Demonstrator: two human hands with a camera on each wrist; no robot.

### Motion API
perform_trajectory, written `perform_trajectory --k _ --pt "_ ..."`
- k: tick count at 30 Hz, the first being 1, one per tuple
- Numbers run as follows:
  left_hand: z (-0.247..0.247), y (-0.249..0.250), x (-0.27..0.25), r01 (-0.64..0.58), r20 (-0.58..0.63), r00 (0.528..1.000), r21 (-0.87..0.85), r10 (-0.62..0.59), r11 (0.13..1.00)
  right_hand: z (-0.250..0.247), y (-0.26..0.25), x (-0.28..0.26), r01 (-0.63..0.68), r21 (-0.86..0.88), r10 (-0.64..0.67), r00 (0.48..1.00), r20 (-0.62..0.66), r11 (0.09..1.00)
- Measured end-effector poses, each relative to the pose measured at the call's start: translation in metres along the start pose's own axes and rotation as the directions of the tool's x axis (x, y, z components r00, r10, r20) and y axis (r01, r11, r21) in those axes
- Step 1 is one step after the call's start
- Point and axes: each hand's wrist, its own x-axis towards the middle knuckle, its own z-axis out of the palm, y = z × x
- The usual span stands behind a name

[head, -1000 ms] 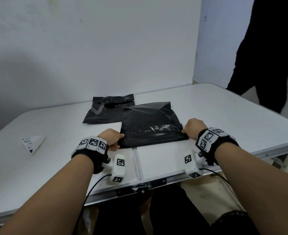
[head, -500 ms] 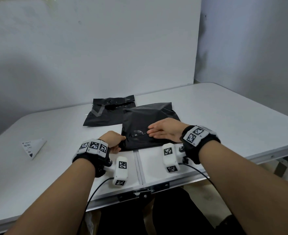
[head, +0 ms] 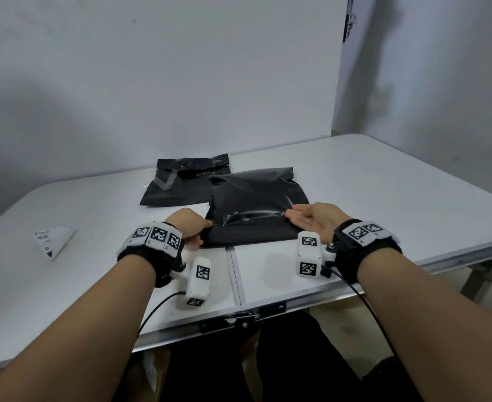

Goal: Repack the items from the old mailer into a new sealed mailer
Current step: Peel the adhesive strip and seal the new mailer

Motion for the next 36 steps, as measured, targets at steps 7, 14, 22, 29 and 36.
perform_trajectory --k 7,14,22,29,36 --pt "0.018 0.047 -0.025 -0.181 -0.129 0.939 0.605 0.319 0.776 0.005 0.003 -0.003 0.028 -0.015 -0.029 0.999 -0.039 0.999" --pt "0.006 0.043 -0.024 -0.163 -0.068 0.965 0.603 0.254 0.781 0.003 0.004 -0.005 0.036 -0.040 -0.037 0.999 -0.031 0.999" --pt "-0.014 0.008 -0.020 -0.062 0.025 0.998 0.308 0.058 0.949 0.008 0.001 -0.006 0.024 -0.098 -0.028 0.999 -0.042 0.995" --pt "-0.023 0.006 -0.013 -0.015 -0.102 0.992 0.495 0.075 0.869 0.000 -0.002 -0.004 0.014 -0.113 -0.017 0.999 -0.031 0.994" --pt "-0.016 0.022 -0.024 -0.398 -0.209 0.841 0.383 0.498 0.833 0.003 -0.006 -0.001 0.025 -0.253 -0.029 1.000 -0.012 0.967"
